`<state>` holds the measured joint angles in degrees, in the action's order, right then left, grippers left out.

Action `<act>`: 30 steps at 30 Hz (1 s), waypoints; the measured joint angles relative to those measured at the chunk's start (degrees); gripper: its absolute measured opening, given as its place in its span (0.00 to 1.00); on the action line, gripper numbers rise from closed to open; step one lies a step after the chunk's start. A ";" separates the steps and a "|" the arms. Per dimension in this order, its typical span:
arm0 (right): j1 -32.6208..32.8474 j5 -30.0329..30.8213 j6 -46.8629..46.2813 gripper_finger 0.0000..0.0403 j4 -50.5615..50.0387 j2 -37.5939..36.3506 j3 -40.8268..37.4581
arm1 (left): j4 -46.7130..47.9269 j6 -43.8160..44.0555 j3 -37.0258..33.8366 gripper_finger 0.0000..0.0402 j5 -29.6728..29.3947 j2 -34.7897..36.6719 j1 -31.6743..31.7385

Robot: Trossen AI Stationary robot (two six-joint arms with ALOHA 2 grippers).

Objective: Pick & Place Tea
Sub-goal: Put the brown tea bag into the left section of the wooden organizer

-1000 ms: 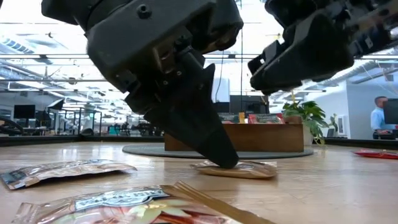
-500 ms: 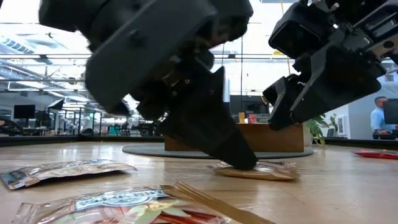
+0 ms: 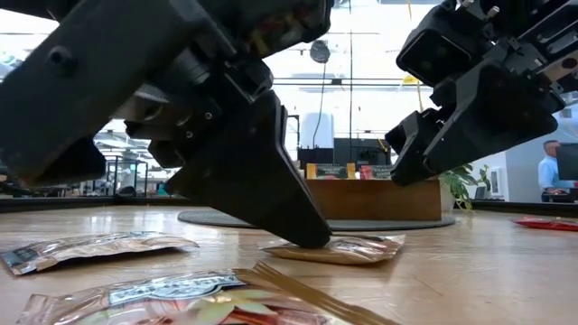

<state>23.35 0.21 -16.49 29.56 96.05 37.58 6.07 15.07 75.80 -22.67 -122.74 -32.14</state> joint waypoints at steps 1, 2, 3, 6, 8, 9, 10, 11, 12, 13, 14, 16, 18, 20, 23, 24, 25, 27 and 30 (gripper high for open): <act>0.00 -0.01 0.00 0.39 0.00 0.00 0.00 | 0.04 -0.53 0.26 0.08 -0.29 0.01 -0.04; 0.00 -0.01 0.00 0.39 -0.02 0.00 0.00 | 0.18 -1.18 0.48 0.08 -0.41 0.00 -0.12; 0.00 -0.01 0.00 0.39 -0.02 0.00 0.00 | 0.27 -1.85 0.75 0.08 -0.68 0.01 -0.16; 0.00 0.00 0.00 0.39 -0.02 0.00 0.00 | 0.33 -3.48 1.77 0.08 -1.72 -0.04 -0.37; 0.00 0.00 0.00 0.39 -0.02 0.00 0.00 | 0.07 -4.76 2.56 0.08 -2.77 -0.02 -0.65; 0.00 0.00 0.00 0.39 -0.02 0.00 0.00 | 0.00 -5.19 2.83 0.08 -2.92 0.00 -0.78; 0.00 0.00 0.00 0.39 -0.02 0.00 0.00 | 0.19 -5.46 3.09 0.08 -2.92 0.02 -0.94; 0.00 0.00 0.00 0.39 -0.02 0.00 0.00 | 0.57 -5.42 3.24 0.08 -2.90 0.02 -1.03; 0.00 0.00 0.00 0.39 0.01 0.00 0.00 | 1.56 -4.88 3.38 0.08 -2.83 0.02 -1.17; 0.00 0.00 0.00 0.39 0.13 0.00 0.00 | 3.01 -3.80 3.50 0.08 -2.80 0.02 -1.37; 0.00 0.00 0.00 0.39 0.17 0.00 0.00 | 4.63 -2.41 3.51 0.08 -2.81 0.02 -1.50; 0.00 0.00 0.00 0.39 0.16 0.00 0.00 | 8.49 1.02 3.51 0.08 -2.81 0.02 -1.78; 0.00 0.00 0.00 0.39 0.17 0.00 0.00 | 11.10 4.09 3.51 0.08 -2.87 0.03 -1.99; 0.00 0.00 0.00 0.39 0.20 0.00 0.00 | 11.80 5.31 3.51 0.08 -2.85 0.11 -1.88; 0.00 0.00 0.02 0.39 0.20 0.00 0.00 | 11.80 5.90 3.51 0.08 -2.85 0.11 -1.34; 0.00 0.00 0.00 0.39 0.20 0.00 0.00 | 11.81 6.12 3.51 0.08 -2.73 0.11 -1.20; 0.00 0.00 0.02 0.39 0.20 0.00 0.00 | 11.82 6.35 3.51 0.08 -2.45 0.11 -1.06; 0.00 -0.08 -0.10 0.39 0.20 0.00 0.00 | 11.81 6.76 3.51 0.08 -1.75 0.11 -0.81; 0.00 -0.49 -1.83 0.39 0.20 0.00 0.00 | 11.86 7.80 3.51 0.08 -1.13 0.14 -0.45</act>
<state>23.35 -0.28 -18.32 29.76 96.05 37.58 17.93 22.87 79.31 -23.80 -122.60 -32.59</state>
